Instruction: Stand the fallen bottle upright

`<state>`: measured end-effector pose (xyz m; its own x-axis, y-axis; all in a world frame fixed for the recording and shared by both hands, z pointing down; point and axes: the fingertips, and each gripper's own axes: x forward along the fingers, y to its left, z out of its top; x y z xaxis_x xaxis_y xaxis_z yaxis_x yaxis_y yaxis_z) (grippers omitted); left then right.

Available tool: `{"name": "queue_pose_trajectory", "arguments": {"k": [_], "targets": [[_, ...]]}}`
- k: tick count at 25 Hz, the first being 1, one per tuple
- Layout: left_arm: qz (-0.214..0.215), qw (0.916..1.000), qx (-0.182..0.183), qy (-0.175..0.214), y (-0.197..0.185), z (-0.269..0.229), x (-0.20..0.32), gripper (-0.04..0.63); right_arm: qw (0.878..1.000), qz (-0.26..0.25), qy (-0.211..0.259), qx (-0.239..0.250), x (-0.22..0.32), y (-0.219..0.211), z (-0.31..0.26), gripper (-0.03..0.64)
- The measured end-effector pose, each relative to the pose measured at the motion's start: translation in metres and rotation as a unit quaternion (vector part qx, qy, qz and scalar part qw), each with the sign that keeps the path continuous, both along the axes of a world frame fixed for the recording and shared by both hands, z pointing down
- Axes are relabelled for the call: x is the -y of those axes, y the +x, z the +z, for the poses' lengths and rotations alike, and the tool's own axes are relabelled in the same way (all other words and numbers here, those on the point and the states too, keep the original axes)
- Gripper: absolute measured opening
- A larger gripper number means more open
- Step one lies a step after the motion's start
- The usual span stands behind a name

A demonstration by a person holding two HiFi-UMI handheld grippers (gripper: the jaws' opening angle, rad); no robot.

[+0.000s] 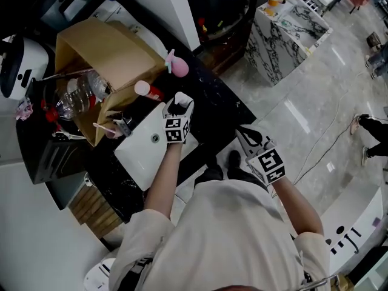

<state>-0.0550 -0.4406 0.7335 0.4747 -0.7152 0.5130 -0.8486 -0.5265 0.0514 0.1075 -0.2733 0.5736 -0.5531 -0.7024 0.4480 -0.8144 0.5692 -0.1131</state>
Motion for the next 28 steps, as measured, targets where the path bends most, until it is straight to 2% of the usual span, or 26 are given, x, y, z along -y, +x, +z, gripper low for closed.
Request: {"name": "queue_pose_trajectory", "arguments": {"k": [5, 9, 11, 16, 28], "targets": [[-0.019, 0.9998, -0.001, 0.002, -0.007, -0.013, -0.027, 0.308, 1.0, -0.019, 0.013, 0.005, -0.011, 0.001, -0.01, 0.032], [-0.02, 0.9996, 0.02, 0.007, -0.012, -0.026, -0.058, 0.307, 0.999, -0.032, 0.022, 0.015, -0.017, 0.0, -0.016, 0.032], [-0.023, 0.9995, 0.017, 0.01, -0.013, -0.035, -0.072, 0.302, 0.999, -0.039, 0.026, 0.022, -0.018, 0.001, -0.017, 0.032], [-0.033, 0.999, 0.023, 0.017, -0.016, -0.059, -0.106, 0.253, 0.997, -0.065, 0.034, 0.032, -0.025, 0.0, -0.023, 0.032], [-0.054, 0.9971, -0.014, 0.051, -0.021, -0.13, -0.17, 0.188, 0.991, -0.111, 0.056, 0.049, -0.027, -0.001, -0.042, 0.032]]}}
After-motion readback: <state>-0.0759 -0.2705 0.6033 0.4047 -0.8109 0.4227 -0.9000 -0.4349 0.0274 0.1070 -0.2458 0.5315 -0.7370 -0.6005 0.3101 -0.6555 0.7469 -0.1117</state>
